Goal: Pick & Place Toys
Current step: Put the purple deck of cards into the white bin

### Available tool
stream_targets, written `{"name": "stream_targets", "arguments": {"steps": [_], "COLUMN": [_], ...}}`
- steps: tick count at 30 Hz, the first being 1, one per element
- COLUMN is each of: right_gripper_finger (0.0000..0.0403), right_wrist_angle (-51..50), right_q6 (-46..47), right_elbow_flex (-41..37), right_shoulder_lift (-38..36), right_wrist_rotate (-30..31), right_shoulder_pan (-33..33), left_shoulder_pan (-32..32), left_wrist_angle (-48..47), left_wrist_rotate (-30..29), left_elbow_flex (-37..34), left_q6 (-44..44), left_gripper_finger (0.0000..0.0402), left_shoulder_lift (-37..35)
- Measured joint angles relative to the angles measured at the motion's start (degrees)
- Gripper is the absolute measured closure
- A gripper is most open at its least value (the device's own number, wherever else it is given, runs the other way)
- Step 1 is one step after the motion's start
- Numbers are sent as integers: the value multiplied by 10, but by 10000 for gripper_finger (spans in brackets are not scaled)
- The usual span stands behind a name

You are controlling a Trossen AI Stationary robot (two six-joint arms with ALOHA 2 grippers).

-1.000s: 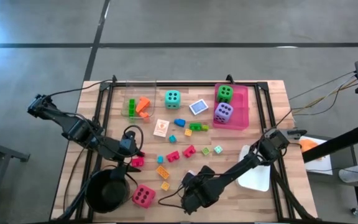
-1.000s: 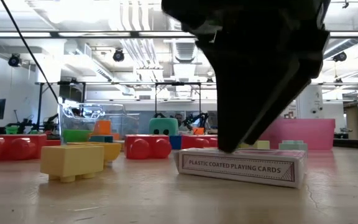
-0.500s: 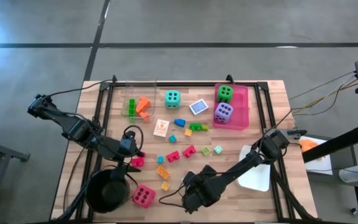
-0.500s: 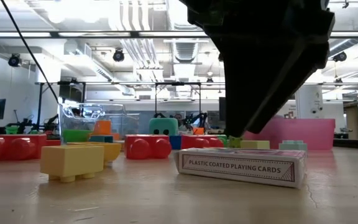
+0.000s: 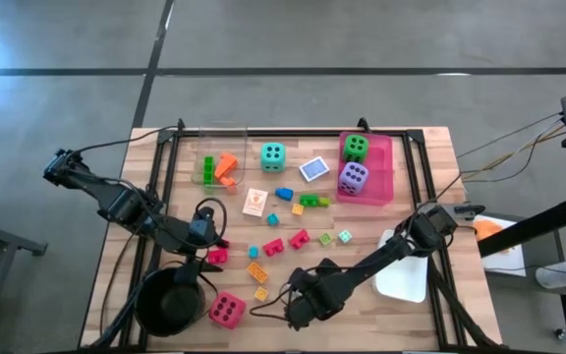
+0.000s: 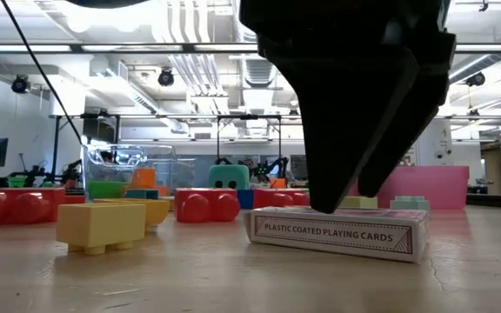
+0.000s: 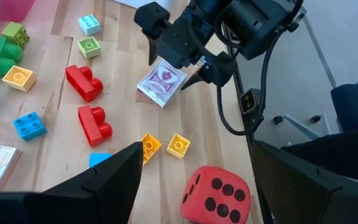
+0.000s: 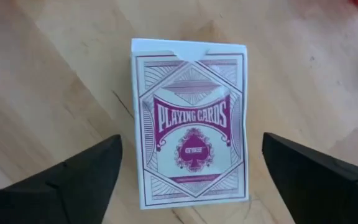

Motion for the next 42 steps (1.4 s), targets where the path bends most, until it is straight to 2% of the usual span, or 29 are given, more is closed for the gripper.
{"name": "stream_targets", "arguments": {"steps": [4,13,24,28,35,42], "right_gripper_finger": [13,12,14,36,117,114], "right_wrist_angle": [6,53,91,102,107,103], "right_q6": [-40,-53,-50,-49,-49,-52], "right_elbow_flex": [-5,-54,-73,-79,-82,-81], "right_shoulder_lift": [0,-1,-3,-3,-3,-2], "right_wrist_rotate": [0,-2,-5,-6,-6,-6], "right_shoulder_pan": [-1,-8,-9,-9,-8,-8], "left_shoulder_pan": [0,0,0,0,0,0], "left_wrist_angle": [0,0,0,0,0,0], "left_wrist_rotate": [1,1,1,1,1,1], "left_elbow_flex": [0,0,0,0,0,0], "left_q6": [-2,-13,-15,-16,-17,-17], "left_gripper_finger": [98,98,98,98,98,98], "left_shoulder_lift": [0,0,0,0,0,0]}}
